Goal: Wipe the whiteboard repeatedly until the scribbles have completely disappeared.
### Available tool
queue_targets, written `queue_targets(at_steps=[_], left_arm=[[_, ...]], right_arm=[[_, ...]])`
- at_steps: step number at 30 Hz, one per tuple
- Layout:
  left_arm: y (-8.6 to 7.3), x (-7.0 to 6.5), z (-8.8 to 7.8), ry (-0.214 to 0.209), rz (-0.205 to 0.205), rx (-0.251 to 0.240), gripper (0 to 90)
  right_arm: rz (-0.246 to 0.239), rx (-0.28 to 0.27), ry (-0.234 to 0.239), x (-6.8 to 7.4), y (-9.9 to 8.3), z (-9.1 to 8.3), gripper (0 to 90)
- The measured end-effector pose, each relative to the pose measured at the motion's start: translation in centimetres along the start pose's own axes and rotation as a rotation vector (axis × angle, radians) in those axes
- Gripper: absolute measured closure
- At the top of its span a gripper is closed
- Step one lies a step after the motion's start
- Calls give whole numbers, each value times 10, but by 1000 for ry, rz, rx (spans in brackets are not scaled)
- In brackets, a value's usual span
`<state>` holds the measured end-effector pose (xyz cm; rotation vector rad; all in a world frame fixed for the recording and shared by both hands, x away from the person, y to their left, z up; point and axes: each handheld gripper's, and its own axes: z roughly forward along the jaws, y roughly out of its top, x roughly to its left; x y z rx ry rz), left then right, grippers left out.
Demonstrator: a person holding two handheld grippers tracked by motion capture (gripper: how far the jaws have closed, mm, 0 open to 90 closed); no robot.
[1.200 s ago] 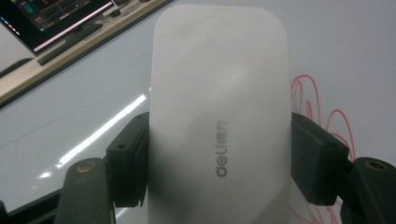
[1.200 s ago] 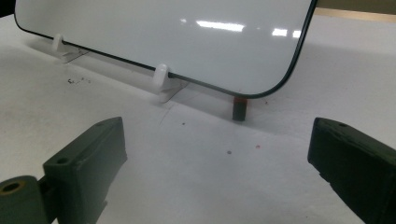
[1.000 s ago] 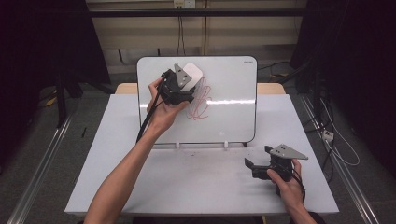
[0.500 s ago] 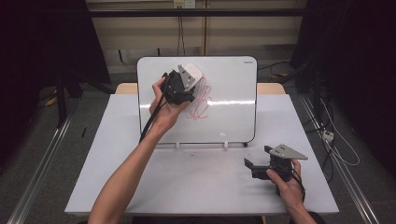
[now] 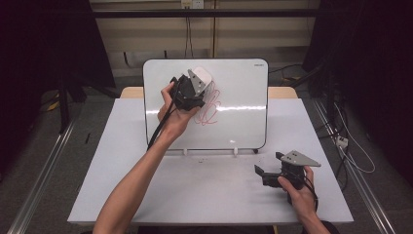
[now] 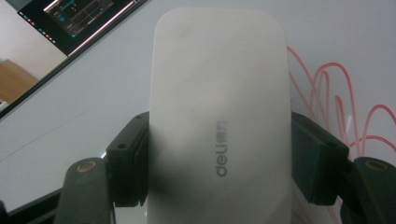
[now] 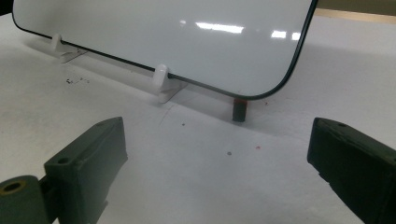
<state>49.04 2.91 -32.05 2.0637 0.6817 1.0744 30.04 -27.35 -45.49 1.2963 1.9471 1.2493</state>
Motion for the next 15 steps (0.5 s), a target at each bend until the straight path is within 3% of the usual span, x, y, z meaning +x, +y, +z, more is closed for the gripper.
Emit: queue_targets(at_steps=[15], left_arm=[[-3,-11,0,-12,6,6,311]], right_arm=[[-1,-1,-2,1,0,0,46]])
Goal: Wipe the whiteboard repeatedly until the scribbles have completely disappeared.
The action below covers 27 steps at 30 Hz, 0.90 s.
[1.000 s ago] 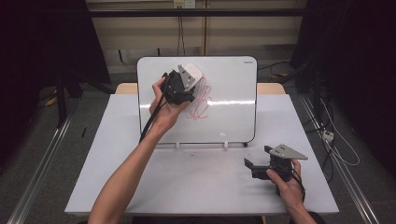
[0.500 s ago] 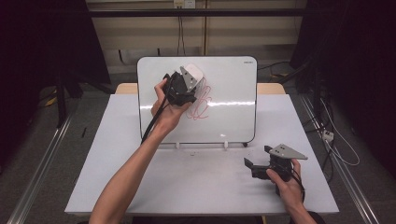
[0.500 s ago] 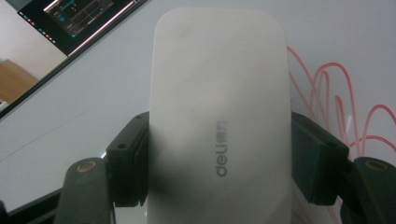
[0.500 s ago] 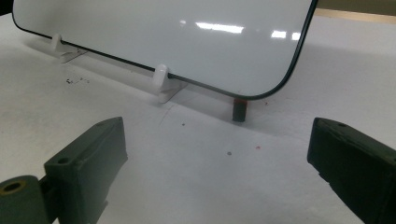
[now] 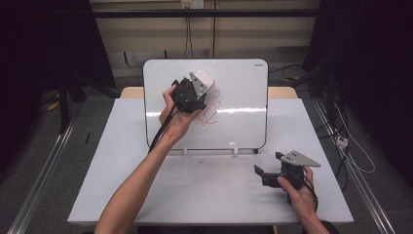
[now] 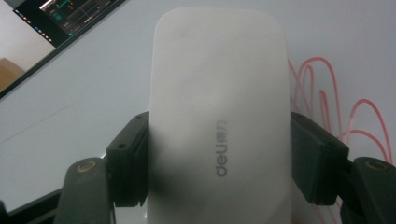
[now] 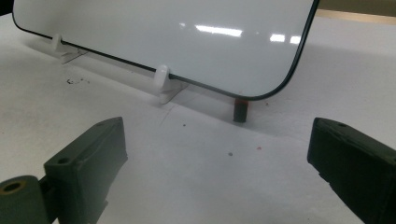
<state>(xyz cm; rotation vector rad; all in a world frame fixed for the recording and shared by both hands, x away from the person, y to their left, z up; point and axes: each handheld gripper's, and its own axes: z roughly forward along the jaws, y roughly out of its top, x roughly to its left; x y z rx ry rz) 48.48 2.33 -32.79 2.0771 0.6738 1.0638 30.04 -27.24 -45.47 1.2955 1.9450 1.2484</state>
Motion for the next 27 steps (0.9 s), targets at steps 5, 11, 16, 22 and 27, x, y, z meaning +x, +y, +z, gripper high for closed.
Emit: queue_targets(at_steps=[5,11,16,22,27], left_arm=[[-1,-7,0,6,6,1,311],[-2,-15,0,7,16,3,311],[-3,-24,-1,-4,41,13,311],[-5,-31,-1,-10,69,16,312],[-8,-40,-3,-15,84,20,311]], right_arm=[[1,-2,2,1,0,-1,46],[-4,1,0,0,0,-1,46],[-2,2,0,1,0,0,46],[-2,2,-1,1,0,-1,46],[-4,2,2,1,0,0,46]])
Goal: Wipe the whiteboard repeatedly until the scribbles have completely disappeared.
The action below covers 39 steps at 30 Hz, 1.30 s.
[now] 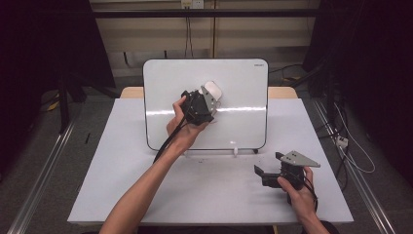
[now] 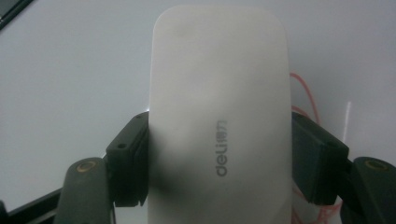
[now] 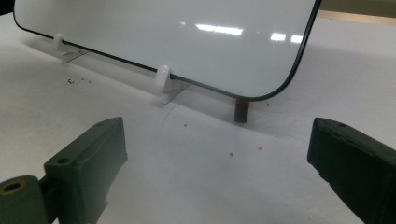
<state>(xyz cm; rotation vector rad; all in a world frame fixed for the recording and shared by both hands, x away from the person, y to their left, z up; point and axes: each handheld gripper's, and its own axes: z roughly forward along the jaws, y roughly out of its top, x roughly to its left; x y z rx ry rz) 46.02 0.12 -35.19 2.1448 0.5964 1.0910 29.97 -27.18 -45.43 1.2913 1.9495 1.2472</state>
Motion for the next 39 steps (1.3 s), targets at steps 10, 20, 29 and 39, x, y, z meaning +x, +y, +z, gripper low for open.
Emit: queue_targets(at_steps=[10,20,29,39], left_arm=[[2,1,1,-21,-5,15,311],[16,16,5,-37,-10,14,311],[25,33,8,-33,-49,16,311],[31,51,8,-13,-91,20,311]], right_arm=[[1,2,0,0,0,0,46],[1,0,3,-1,0,0,46],[2,-1,5,-1,0,-1,46],[2,0,7,-1,0,0,46]])
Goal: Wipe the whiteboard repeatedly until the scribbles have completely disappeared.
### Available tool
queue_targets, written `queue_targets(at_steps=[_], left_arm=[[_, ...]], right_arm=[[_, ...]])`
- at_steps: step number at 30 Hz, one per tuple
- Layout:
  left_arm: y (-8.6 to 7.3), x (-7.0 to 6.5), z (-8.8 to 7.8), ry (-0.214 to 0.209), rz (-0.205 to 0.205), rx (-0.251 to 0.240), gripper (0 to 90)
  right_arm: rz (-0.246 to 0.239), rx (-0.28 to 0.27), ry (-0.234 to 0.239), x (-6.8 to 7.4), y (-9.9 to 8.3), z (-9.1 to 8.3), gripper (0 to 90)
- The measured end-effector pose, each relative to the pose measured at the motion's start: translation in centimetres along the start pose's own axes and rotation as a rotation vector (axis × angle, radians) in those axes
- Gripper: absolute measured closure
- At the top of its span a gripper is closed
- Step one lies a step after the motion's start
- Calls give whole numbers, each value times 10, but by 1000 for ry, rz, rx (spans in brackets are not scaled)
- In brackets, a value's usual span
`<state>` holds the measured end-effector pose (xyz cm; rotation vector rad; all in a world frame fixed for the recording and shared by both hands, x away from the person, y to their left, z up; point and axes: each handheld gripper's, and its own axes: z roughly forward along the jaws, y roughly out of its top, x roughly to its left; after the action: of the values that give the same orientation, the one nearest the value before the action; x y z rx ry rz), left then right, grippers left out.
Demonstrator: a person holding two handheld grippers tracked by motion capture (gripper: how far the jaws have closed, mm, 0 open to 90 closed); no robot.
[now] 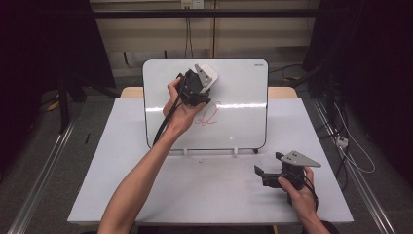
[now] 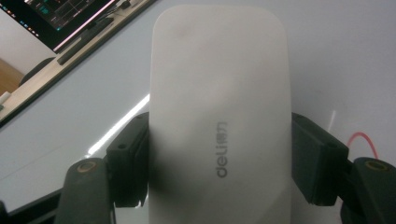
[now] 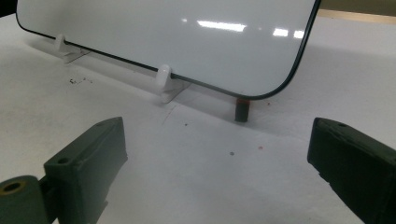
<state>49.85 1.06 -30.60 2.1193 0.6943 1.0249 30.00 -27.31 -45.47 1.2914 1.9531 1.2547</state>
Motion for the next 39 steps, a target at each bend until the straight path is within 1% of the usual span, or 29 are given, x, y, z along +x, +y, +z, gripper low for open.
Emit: queue_targets(at_steps=[2,4,5,7,9,12,13,15,16,18,20,22,24,25,27,28,29,32,35,36,39], left_arm=[[-1,-2,0,13,3,-4,311],[0,-4,-1,21,9,2,312],[0,-4,0,23,4,-1,312],[-1,-7,0,17,16,5,312],[-1,-14,2,12,28,3,312],[-1,-25,3,11,58,4,312],[-1,-28,3,4,63,7,312],[-2,-33,3,4,80,6,312],[-2,-36,3,-2,84,2,312],[-3,-38,3,8,91,-1,312],[-5,-40,3,-10,86,3,312],[-7,-46,3,-6,109,7,312],[-9,-50,2,-6,112,2,312],[-10,-51,2,-8,101,-8,312],[-12,-54,3,-11,98,-2,311],[-12,-57,3,-1,103,-2,311],[-12,-57,2,1,104,0,311],[-13,-58,2,-12,108,3,312],[-17,-65,1,-16,127,1,312],[-19,-67,1,-18,125,-7,311],[-22,-71,0,-26,144,-6,311]], right_arm=[[-2,-1,1,0,0,0,46],[-2,-1,1,0,0,0,46],[-2,-1,0,0,0,0,46],[-2,-2,1,0,0,0,46],[-3,-1,1,1,0,0,46],[-2,-1,0,0,0,0,46],[-4,-1,0,0,0,0,46],[-3,-1,0,1,0,0,46],[-3,-2,1,1,0,0,46],[-3,-2,1,0,0,-1,46],[-3,-1,1,0,0,0,46],[-3,-1,2,1,0,0,46],[-5,-2,4,1,0,0,46],[-4,-2,4,1,0,-1,46],[-4,-2,2,1,0,-1,46],[-5,-2,3,1,0,-1,46],[-5,-1,2,1,0,-1,46],[-7,-1,4,2,0,0,46],[-7,-2,5,2,0,-1,46],[-7,-2,5,2,0,0,46],[-7,-1,5,2,0,0,46]])
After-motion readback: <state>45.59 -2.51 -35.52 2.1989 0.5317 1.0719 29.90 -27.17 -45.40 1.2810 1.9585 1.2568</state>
